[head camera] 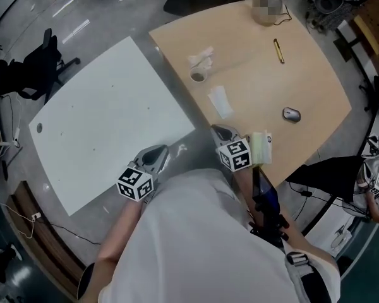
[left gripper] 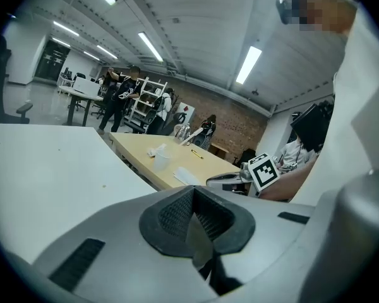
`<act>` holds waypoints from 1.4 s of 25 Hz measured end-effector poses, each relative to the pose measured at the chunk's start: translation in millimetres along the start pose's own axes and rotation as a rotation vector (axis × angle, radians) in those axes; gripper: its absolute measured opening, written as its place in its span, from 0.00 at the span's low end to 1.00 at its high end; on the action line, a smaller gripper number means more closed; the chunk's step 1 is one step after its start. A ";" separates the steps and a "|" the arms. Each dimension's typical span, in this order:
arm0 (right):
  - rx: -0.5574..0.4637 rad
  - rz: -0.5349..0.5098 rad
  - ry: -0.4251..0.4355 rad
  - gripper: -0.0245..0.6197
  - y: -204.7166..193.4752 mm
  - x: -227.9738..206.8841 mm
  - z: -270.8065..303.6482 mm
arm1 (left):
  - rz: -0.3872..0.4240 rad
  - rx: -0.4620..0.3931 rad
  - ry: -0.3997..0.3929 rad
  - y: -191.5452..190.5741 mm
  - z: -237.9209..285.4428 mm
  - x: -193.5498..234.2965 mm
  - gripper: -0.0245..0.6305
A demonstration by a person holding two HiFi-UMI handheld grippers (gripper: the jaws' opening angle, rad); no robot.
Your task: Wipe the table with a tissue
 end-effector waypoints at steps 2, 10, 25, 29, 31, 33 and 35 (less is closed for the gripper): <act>0.037 -0.010 -0.047 0.07 4.7 -20.6 9.4 | -0.006 0.010 0.008 4.8 6.2 1.4 0.04; 0.118 -0.094 -0.129 0.07 19.4 -69.8 46.5 | -0.032 0.025 0.092 11.8 12.4 14.7 0.04; 0.273 -0.239 -0.176 0.35 14.1 -91.0 102.3 | -0.044 0.058 0.161 20.1 25.1 26.7 0.05; 0.290 -0.285 -0.180 0.35 15.0 -94.1 107.5 | -0.044 0.066 0.185 22.5 24.3 32.0 0.05; 0.300 -0.290 -0.191 0.35 15.1 -98.6 106.9 | -0.038 0.068 0.182 24.6 27.2 32.8 0.04; 0.308 -0.295 -0.198 0.35 14.3 -103.0 105.6 | -0.032 0.069 0.174 26.6 30.8 32.4 0.04; 0.311 -0.300 -0.198 0.35 14.3 -105.2 106.3 | -0.027 0.073 0.167 28.7 34.2 32.8 0.04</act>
Point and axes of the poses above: the fingertips, and each gripper's own axes: z forward along the fingers, x to its left, y out of its top, the point moved 7 cm from there along -z, backward along the fingers, and after that the axes turned 7 degrees about z, right-handed, at the moved point
